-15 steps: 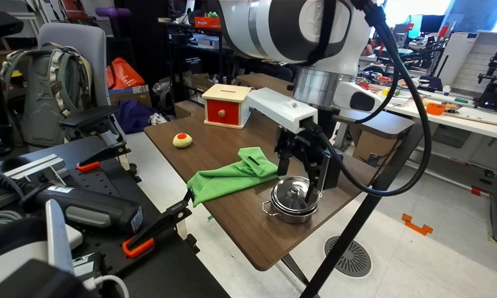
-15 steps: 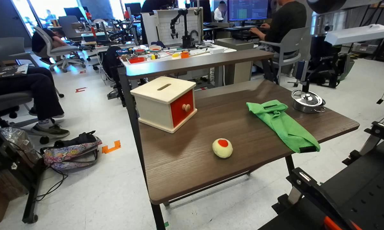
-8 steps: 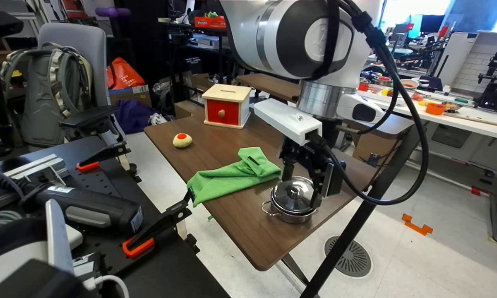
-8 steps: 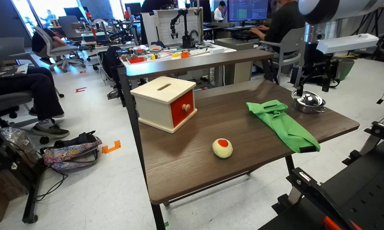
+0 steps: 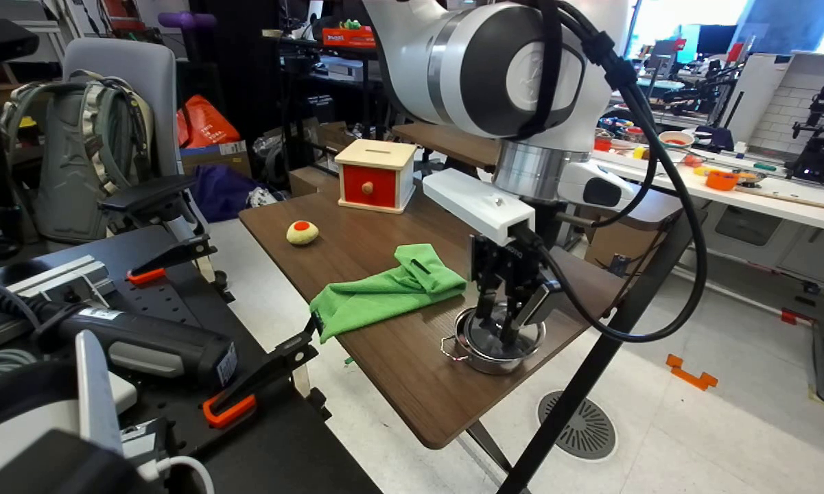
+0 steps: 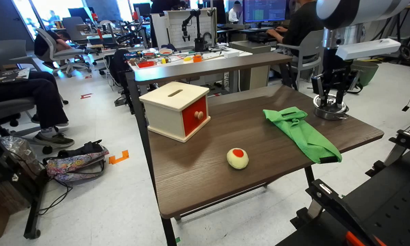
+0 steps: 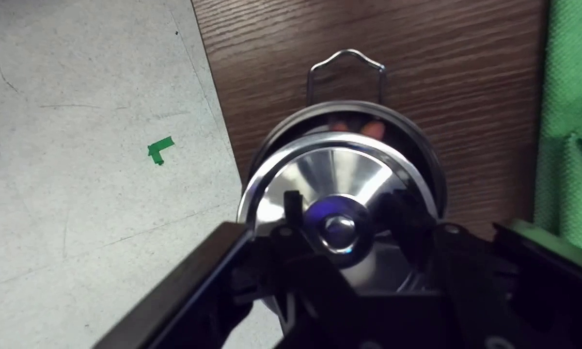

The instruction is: Remove the lid from the silver pot

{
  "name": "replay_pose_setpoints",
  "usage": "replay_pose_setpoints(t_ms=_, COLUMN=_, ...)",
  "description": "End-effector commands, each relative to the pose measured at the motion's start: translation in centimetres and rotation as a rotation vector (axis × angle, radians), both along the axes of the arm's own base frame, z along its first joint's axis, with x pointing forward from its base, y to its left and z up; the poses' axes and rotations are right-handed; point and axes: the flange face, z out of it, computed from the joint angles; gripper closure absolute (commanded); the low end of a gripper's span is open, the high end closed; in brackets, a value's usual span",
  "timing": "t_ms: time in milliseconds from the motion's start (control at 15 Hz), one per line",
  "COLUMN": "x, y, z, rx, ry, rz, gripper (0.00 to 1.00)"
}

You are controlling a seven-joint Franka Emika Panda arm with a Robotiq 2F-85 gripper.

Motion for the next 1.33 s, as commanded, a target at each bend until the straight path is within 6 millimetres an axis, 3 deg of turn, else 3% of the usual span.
replay_pose_setpoints(t_ms=0, x=0.7, y=-0.2, z=-0.3, rx=-0.003, ry=-0.018, rz=0.014, gripper=0.81)
replay_pose_setpoints(t_ms=200, x=1.1, y=-0.3, z=0.1, rx=-0.003, ry=-0.023, rz=0.011, gripper=0.99)
replay_pose_setpoints(t_ms=600, x=0.8, y=-0.4, z=1.8, rx=0.010, ry=-0.037, rz=0.005, gripper=0.95)
replay_pose_setpoints(t_ms=1000, x=0.3, y=-0.3, z=6.6, rx=0.055, ry=-0.076, rz=0.024, gripper=0.95)
replay_pose_setpoints(t_ms=1267, x=1.3, y=1.3, z=8.8, rx=0.097, ry=-0.067, rz=0.080, gripper=0.95)
